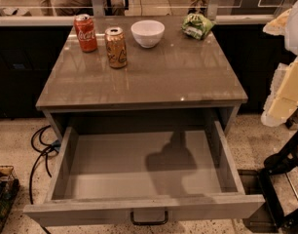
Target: Place green jalapeno chip bag into top drawer
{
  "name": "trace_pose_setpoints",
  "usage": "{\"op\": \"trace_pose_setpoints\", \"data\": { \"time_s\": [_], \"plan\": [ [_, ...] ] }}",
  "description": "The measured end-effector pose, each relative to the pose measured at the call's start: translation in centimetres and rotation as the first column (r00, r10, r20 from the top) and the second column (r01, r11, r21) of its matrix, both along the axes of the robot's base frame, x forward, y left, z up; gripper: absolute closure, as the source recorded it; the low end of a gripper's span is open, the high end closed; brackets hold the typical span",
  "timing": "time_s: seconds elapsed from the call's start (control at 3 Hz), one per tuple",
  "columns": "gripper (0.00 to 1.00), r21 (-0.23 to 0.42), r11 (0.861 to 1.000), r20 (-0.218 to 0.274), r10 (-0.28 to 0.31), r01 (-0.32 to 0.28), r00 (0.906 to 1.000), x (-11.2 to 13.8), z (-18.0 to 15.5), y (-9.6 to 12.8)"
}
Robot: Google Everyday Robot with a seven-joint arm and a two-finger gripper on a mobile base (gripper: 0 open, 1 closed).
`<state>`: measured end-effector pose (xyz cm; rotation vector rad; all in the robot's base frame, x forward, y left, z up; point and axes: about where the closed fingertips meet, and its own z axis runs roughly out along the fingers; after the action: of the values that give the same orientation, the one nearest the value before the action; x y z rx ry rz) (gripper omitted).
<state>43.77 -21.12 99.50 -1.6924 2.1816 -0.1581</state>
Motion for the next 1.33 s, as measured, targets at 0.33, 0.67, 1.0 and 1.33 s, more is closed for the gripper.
{"op": "trace_pose_setpoints", "data": {
  "time_s": [0.33, 0.67, 1.0, 1.33],
  "plan": [
    [0.00, 0.000, 1.000, 0.000, 0.000, 0.000, 1.0000, 0.0, 0.0, 0.0],
    [0.00, 0.067, 0.997, 0.092, -0.052, 0.046, 0.9944, 4.5, 0.9, -0.9],
    [0.00, 0.253, 0.962, 0.246, -0.171, 0.107, 0.9542, 14.2, 3.7, -3.0],
    [0.00, 0.451, 0.881, 0.297, -0.299, 0.143, 0.9071, 21.4, 6.3, -4.2]
  ]
}}
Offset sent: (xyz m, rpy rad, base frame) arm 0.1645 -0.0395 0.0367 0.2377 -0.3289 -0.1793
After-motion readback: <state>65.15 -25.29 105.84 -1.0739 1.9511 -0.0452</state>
